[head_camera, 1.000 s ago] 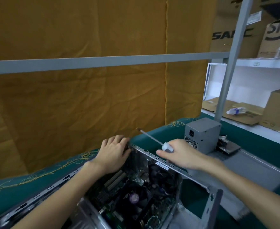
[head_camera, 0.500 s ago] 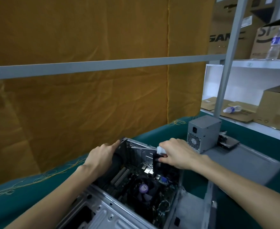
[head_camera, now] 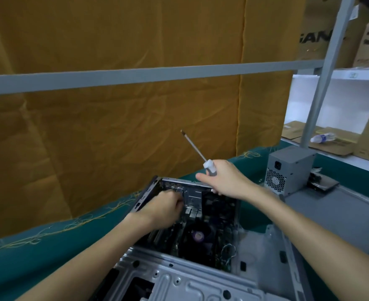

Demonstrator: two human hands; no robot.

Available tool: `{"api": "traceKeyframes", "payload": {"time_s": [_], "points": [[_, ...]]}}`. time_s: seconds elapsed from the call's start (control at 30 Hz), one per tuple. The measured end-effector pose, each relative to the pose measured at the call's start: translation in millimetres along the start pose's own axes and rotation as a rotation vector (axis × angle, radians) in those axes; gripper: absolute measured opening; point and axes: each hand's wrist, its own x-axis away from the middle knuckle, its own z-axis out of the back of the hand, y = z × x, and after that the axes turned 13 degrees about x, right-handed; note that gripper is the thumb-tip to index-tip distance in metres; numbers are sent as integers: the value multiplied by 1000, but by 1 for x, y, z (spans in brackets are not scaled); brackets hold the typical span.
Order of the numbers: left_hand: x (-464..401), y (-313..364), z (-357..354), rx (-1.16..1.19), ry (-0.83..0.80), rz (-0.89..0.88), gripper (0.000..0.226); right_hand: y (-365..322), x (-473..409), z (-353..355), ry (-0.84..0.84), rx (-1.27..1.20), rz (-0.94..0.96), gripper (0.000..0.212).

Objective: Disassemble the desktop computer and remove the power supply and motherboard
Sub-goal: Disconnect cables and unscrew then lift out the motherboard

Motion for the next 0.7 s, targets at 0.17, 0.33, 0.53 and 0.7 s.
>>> {"api": "traceKeyframes", "payload": {"time_s": [0.17, 0.33, 0.53, 0.7], "points": [[-10, -6, -13, 93, -227, 25, 37, -4, 0, -18, -219, -198, -107, 24], [-7, -14, -18, 139, -264, 58, 47, 5, 2, -23, -126, -251, -71, 26], [-4, -19, -22, 76, -378, 112, 58, 8, 19, -14, 75, -269, -11, 22], [3, -24, -26, -12, -541, 192, 61, 4, 20, -13, 246, -175, -1, 26]]}}
